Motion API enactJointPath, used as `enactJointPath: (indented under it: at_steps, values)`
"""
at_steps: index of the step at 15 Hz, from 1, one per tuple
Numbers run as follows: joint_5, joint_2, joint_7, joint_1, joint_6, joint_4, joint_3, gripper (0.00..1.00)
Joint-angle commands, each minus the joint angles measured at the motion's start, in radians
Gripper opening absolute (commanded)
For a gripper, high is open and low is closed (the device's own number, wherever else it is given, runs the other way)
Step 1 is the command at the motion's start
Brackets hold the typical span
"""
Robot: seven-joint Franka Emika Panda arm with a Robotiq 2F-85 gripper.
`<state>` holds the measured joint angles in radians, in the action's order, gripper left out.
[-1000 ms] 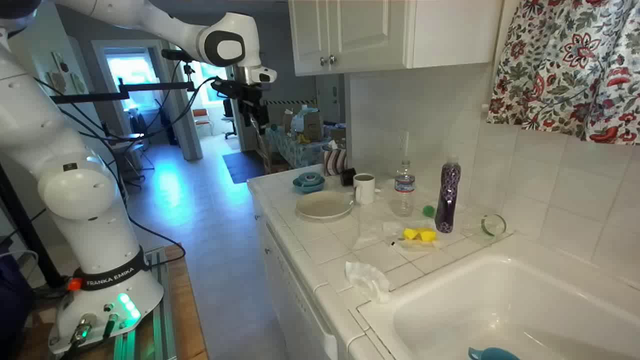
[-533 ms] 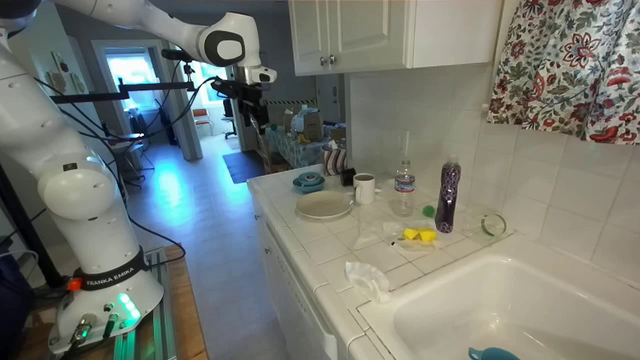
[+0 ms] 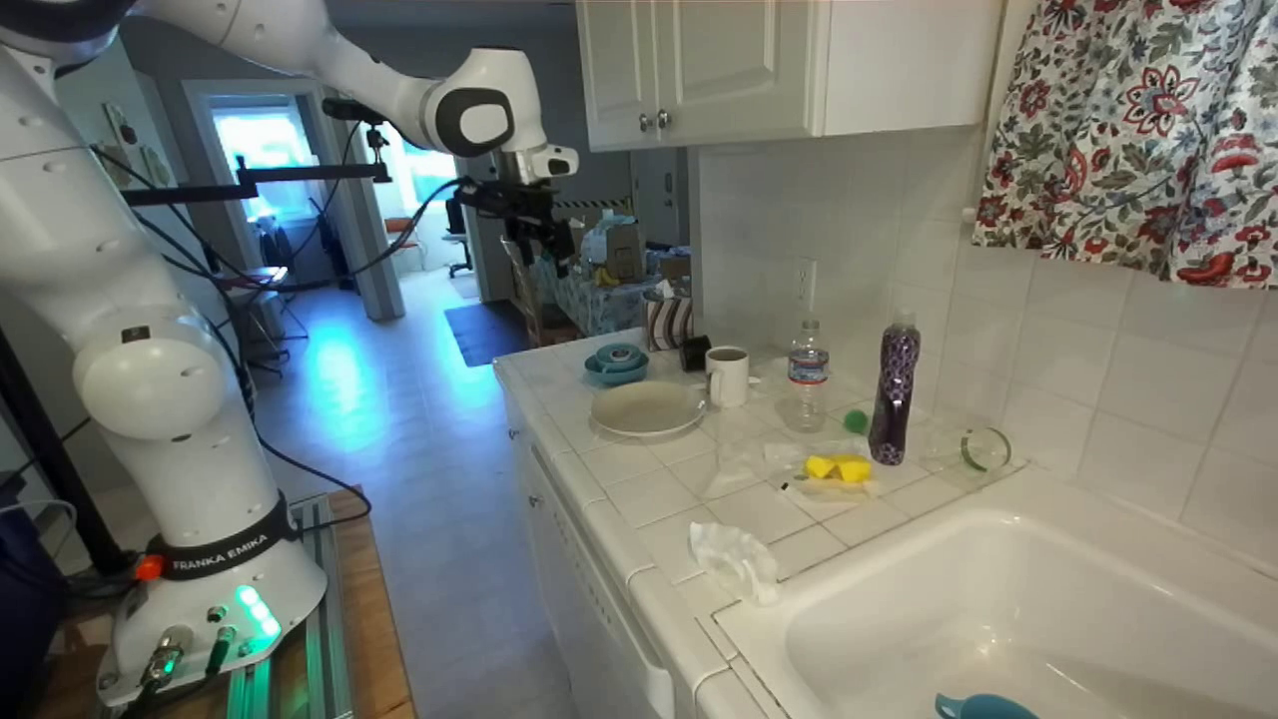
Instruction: Remove the blue cup from the blue bowl, put it on the white plate, remove the white container from the blue cup and put it on the countertop
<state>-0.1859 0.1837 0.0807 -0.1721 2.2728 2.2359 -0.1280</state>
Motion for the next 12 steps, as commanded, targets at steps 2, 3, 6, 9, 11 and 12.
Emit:
enactJointPath:
  at_steps: [2, 3, 6, 9, 11, 12]
  values:
    - [0.133, -0.176, 0.075, 0.031, 0.169, -0.042, 0.006, 1.0]
    - [0.16, -0.216, 0.074, 0.036, 0.214, -0.049, 0.007, 1.0]
    - [0.228, -0.317, 0.046, 0.04, 0.311, -0.068, 0.009, 1.0]
    - [0.218, -0.406, 0.064, 0.037, 0.373, -0.099, 0.0, 1.0]
    - [0.196, -0.456, 0.073, 0.035, 0.403, -0.124, -0.017, 1.0]
    - [0.194, -0.478, 0.077, 0.035, 0.407, -0.136, -0.025, 1.0]
